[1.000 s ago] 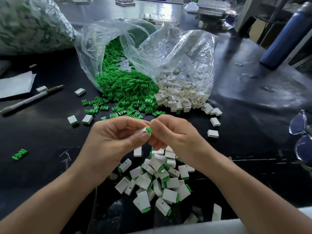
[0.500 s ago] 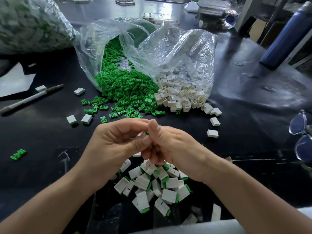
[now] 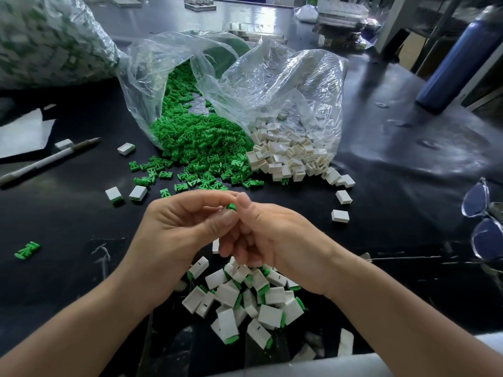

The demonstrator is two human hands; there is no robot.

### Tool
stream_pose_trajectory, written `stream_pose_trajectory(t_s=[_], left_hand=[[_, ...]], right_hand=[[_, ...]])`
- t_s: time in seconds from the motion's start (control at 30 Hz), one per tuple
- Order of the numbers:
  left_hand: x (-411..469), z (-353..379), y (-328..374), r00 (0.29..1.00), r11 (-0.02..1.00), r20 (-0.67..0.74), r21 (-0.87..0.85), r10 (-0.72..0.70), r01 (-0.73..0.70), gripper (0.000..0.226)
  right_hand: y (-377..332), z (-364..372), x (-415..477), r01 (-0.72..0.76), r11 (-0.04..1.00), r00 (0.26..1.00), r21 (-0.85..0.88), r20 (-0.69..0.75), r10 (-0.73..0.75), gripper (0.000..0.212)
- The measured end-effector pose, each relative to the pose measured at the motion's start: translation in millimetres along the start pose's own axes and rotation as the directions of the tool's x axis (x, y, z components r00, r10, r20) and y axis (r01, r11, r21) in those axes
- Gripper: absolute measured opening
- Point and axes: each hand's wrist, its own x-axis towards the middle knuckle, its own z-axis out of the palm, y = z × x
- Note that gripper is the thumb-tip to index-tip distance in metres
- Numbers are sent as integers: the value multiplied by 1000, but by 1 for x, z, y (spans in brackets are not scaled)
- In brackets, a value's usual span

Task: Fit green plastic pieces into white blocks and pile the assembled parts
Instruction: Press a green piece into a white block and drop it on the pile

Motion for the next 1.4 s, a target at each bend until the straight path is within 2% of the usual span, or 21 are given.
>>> stream_pose_trajectory(t_s=[0.17,0.3,0.63,0.93,1.2,1.27,1.4], left_hand=[[0,-3,1,999,998,7,20,-53,53,30],[0,-6,-1,997,997,-16,3,-81,81,23],[-2,-7,2,996,996,-5,-9,-86,85,31],[-2,-9,0,997,997,-3,4,-81,81,21],[-1,-9,0,998,998,4,0,-68,68,21],[-1,-7,0,998,998,5,-11,-59,59,22],[-2,-7,-2,998,998,16,-2,-68,68,23]], right_hand=[[2,-4,2,3,1000,1000,27,-10,-2,40],[1,-7,1,15,1000,1000,20,-8,-15,35],[0,-10,-1,24,999,1000,36,-10,-23,29],[0,-8,0,34,999,999,11,-7,-34,22],[0,-9,0,27,999,1000,22,4,-27,30],[0,-8,-1,35,999,999,-22,9,-35,37],[0,-5,-1,26,996,1000,-84,-4,-27,35]])
